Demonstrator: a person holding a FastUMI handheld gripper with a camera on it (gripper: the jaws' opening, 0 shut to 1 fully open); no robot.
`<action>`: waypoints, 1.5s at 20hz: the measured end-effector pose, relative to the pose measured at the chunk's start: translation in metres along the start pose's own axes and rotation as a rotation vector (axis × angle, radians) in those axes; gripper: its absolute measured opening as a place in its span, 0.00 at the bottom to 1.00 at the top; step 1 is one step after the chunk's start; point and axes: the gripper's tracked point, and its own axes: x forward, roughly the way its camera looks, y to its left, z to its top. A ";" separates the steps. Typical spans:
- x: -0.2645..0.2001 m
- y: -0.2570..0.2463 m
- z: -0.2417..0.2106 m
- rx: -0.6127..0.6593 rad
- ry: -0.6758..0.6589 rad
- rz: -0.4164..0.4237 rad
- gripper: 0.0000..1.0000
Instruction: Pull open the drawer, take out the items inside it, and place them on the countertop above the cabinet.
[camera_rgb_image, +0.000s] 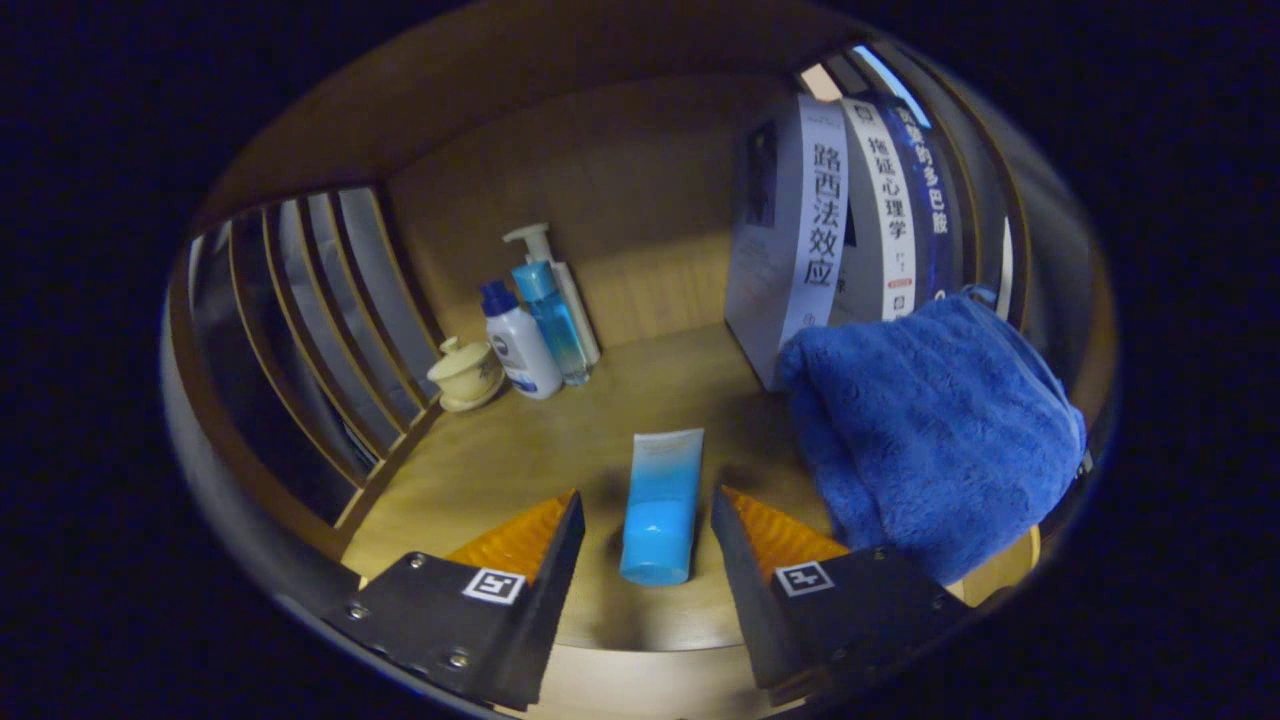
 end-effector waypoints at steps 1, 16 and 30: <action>-0.008 0.003 0.010 0.011 -0.038 0.009 0.76; -0.197 -0.002 0.034 -0.048 -0.423 -0.189 0.93; -0.256 0.006 -0.159 -0.191 -0.262 -0.114 0.99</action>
